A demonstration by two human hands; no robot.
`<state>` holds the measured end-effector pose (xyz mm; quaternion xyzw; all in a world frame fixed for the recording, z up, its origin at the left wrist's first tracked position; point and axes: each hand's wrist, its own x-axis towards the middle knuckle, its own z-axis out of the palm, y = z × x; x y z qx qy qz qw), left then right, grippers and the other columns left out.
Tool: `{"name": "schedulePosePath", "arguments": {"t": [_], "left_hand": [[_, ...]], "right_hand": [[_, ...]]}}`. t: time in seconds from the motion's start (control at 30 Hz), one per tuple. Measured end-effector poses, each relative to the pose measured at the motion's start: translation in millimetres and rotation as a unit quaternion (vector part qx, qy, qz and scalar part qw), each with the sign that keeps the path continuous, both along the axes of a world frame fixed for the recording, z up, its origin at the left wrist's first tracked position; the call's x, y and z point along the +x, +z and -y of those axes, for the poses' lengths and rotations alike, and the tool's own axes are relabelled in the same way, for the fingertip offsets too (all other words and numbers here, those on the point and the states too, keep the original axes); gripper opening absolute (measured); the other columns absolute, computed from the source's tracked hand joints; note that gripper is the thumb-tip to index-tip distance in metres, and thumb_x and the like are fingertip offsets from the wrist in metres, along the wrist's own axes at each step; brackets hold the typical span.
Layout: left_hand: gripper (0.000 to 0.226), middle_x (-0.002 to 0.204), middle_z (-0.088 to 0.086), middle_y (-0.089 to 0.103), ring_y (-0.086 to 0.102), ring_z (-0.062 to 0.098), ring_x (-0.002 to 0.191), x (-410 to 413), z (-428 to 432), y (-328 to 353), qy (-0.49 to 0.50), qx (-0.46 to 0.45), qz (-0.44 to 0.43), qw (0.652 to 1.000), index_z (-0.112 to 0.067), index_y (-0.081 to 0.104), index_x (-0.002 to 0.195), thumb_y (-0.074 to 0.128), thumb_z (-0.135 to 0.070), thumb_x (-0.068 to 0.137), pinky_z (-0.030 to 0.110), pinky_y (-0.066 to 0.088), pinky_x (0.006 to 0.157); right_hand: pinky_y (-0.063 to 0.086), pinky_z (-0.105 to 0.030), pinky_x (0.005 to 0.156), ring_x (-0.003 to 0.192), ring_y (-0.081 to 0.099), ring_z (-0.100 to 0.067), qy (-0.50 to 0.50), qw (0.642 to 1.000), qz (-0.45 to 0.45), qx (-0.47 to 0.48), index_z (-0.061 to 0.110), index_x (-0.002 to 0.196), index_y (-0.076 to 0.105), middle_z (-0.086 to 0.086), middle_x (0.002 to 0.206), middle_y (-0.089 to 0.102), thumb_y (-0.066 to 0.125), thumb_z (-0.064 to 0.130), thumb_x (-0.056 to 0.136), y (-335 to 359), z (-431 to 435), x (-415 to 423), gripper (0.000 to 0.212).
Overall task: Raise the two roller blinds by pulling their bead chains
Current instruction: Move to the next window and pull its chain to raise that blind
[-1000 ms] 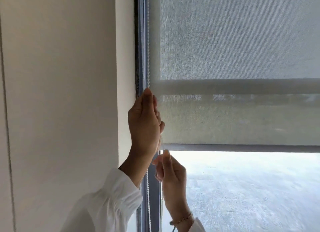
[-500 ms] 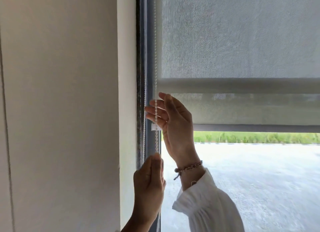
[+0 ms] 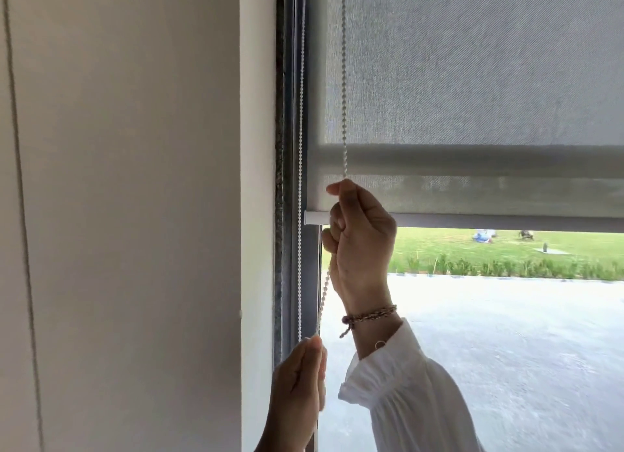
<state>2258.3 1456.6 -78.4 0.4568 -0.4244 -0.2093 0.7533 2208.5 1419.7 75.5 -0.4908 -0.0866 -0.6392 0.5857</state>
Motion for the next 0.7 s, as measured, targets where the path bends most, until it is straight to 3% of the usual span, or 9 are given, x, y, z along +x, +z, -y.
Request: {"name": "schedulePosePath", "arguments": {"t": [0.07,0.13,0.2,0.3,0.37,0.47,0.53,0.6,0.7], "left_hand": [[0.046,0.039,-0.008,0.033,0.030,0.007,0.034,4.9,3.3,4.3,-0.065,0.010,-0.011,0.998,-0.009,0.043,0.056,0.043,-0.038,0.091,0.016,0.030,0.036],[0.048,0.046,-0.002,0.053,0.053,0.013,0.043,11.5,7.5,10.2,-0.089,0.003,-0.030,0.996,-0.007,0.058,0.065,0.042,-0.045,0.089,0.025,0.048,0.049],[0.045,0.060,0.000,0.070,0.068,0.012,0.060,15.9,9.6,26.4,-0.088,-0.002,-0.076,0.993,-0.009,0.064,0.078,0.035,-0.040,0.093,0.026,0.053,0.064],[0.041,0.072,-0.004,0.076,0.071,0.007,0.074,20.2,9.7,70.2,-0.091,-0.052,-0.084,0.991,-0.012,0.065,0.087,0.033,-0.036,0.094,0.026,0.050,0.072],[0.038,0.078,-0.002,0.075,0.070,0.009,0.081,21.1,4.6,103.8,-0.099,-0.094,-0.056,0.989,-0.013,0.065,0.091,0.034,-0.034,0.095,0.024,0.054,0.075],[0.035,0.086,0.002,0.074,0.070,0.016,0.088,19.2,-5.8,152.8,-0.132,-0.138,-0.018,0.981,-0.013,0.065,0.095,0.035,-0.031,0.096,0.025,0.056,0.082],[0.033,0.084,0.001,0.074,0.070,0.015,0.084,15.8,-11.0,179.5,-0.155,-0.142,-0.006,0.978,-0.013,0.064,0.094,0.036,-0.031,0.096,0.025,0.057,0.078],[0.032,0.071,-0.003,0.070,0.067,0.009,0.066,8.3,-13.4,196.2,-0.151,-0.128,0.002,0.980,-0.013,0.064,0.090,0.039,-0.033,0.095,0.021,0.054,0.060],[0.032,0.046,-0.010,0.044,0.033,0.003,0.039,-7.6,-9.8,205.4,-0.109,-0.134,-0.017,0.985,-0.017,0.059,0.071,0.042,-0.031,0.095,0.016,0.023,0.038]], "right_hand": [[0.013,-0.016,0.037,0.037,0.018,-0.003,-0.017,1.000,0.005,-0.014,0.009,0.073,0.064,0.009,0.043,0.028,0.047,0.006,0.092,-7.2,3.0,-5.1,0.026],[0.013,-0.016,0.038,0.037,0.018,-0.003,-0.038,0.999,-0.008,-0.028,0.009,0.073,0.064,0.010,0.042,0.027,0.046,0.005,0.092,-16.6,4.1,-8.6,0.026],[0.017,-0.016,0.038,0.037,0.020,-0.004,-0.071,0.996,-0.032,-0.034,0.010,0.075,0.064,0.013,0.042,0.029,0.049,0.007,0.092,-29.6,5.1,-7.5,0.023],[0.026,-0.020,0.043,0.040,0.031,-0.001,-0.152,0.984,-0.079,-0.052,0.020,0.074,0.066,0.015,0.041,0.042,0.052,0.019,0.086,-53.5,5.3,-1.6,0.018],[0.029,-0.019,0.045,0.042,0.035,0.001,-0.147,0.984,-0.086,-0.058,0.023,0.072,0.066,0.017,0.043,0.047,0.052,0.023,0.084,-68.1,4.1,1.9,0.019],[0.024,-0.018,0.041,0.040,0.027,-0.001,-0.121,0.987,-0.098,-0.044,0.020,0.071,0.066,0.015,0.042,0.038,0.053,0.025,0.083,-81.8,1.5,1.6,0.018],[0.020,-0.018,0.039,0.039,0.023,-0.002,-0.106,0.989,-0.101,-0.028,0.018,0.071,0.066,0.014,0.042,0.032,0.053,0.025,0.083,-87.3,2.2,0.5,0.019],[0.021,-0.019,0.041,0.039,0.024,-0.002,-0.118,0.986,-0.111,-0.032,0.019,0.073,0.067,0.014,0.041,0.033,0.055,0.030,0.082,-90.6,2.5,1.3,0.018],[0.026,-0.020,0.047,0.041,0.032,0.000,-0.152,0.979,-0.126,-0.059,0.023,0.076,0.066,0.017,0.043,0.043,0.052,0.033,0.082,-92.4,0.7,5.4,0.019]]}}
